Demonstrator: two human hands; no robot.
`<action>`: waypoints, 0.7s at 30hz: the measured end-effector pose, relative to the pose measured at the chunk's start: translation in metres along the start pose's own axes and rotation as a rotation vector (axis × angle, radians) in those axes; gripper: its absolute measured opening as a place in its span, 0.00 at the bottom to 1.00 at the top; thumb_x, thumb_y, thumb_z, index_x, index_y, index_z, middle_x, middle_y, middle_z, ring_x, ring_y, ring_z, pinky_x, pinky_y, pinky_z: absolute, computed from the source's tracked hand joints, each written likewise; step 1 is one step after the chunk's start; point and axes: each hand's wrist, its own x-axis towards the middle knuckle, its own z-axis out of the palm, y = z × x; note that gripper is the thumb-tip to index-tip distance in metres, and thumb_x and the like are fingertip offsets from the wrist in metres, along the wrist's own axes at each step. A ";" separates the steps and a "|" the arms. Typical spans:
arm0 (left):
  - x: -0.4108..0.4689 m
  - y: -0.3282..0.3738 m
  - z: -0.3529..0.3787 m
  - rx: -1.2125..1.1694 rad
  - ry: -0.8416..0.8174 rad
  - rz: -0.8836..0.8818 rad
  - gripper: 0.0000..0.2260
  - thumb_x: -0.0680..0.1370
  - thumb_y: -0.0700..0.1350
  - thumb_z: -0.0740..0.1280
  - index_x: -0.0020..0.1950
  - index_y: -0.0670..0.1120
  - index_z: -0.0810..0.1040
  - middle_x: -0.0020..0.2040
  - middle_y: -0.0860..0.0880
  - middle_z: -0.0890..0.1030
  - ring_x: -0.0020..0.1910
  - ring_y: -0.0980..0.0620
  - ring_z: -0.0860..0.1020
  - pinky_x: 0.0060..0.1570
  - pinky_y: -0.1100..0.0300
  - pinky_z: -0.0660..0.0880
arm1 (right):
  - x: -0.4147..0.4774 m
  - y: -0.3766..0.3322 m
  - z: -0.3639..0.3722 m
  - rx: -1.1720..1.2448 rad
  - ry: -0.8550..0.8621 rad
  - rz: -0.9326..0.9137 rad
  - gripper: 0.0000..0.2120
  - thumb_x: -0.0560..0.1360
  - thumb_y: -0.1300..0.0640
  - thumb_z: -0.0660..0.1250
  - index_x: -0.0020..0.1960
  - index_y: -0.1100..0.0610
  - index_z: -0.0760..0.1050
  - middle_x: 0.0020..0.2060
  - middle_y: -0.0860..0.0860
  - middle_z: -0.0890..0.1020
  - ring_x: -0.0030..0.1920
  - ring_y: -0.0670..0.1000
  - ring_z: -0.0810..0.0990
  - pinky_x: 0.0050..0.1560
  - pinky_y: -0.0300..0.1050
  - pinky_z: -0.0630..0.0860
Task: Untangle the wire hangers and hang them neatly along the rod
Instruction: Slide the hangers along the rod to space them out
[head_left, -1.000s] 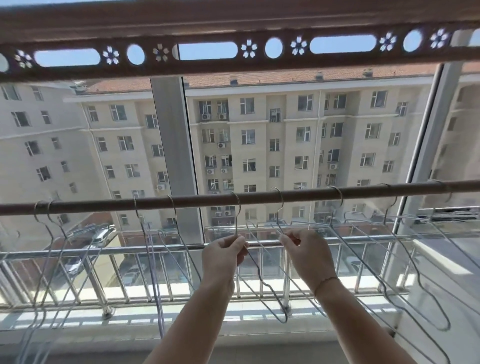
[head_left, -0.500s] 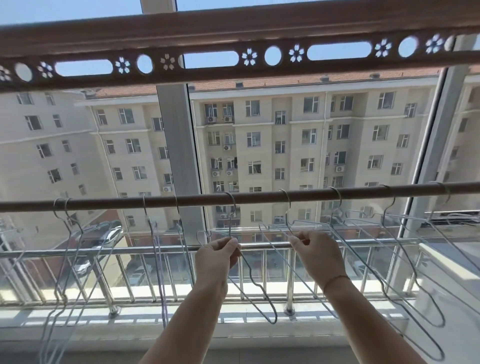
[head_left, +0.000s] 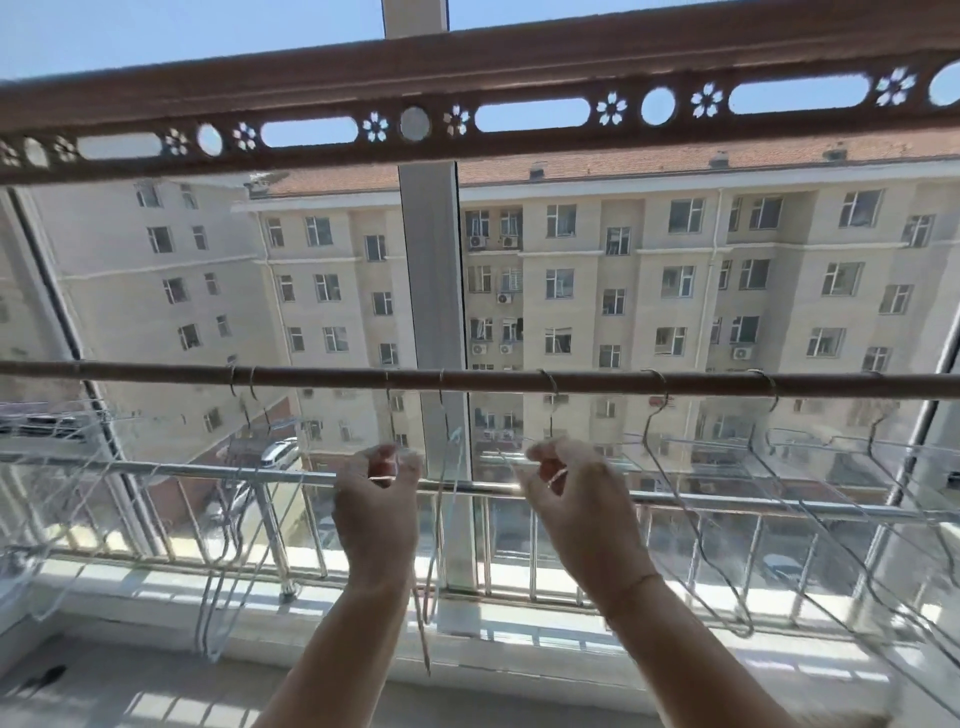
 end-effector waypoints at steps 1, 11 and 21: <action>0.006 -0.006 -0.004 0.038 -0.011 -0.024 0.16 0.74 0.44 0.69 0.60 0.41 0.75 0.53 0.45 0.79 0.50 0.48 0.78 0.46 0.61 0.76 | 0.000 -0.004 0.013 -0.003 -0.045 0.008 0.09 0.73 0.54 0.67 0.51 0.58 0.77 0.40 0.49 0.80 0.39 0.45 0.77 0.45 0.41 0.78; 0.053 -0.033 -0.022 -0.128 -0.360 -0.359 0.09 0.74 0.39 0.70 0.51 0.36 0.80 0.40 0.43 0.82 0.35 0.51 0.78 0.36 0.61 0.73 | 0.016 -0.019 0.097 -0.020 -0.209 0.326 0.14 0.73 0.44 0.64 0.39 0.54 0.77 0.33 0.48 0.78 0.37 0.48 0.77 0.38 0.39 0.72; 0.084 -0.040 -0.050 -0.259 -0.485 -0.447 0.05 0.76 0.35 0.66 0.49 0.35 0.80 0.34 0.43 0.80 0.30 0.53 0.75 0.26 0.68 0.72 | 0.016 -0.034 0.122 -0.036 -0.049 0.402 0.08 0.75 0.57 0.65 0.41 0.60 0.79 0.31 0.49 0.78 0.33 0.46 0.77 0.33 0.29 0.70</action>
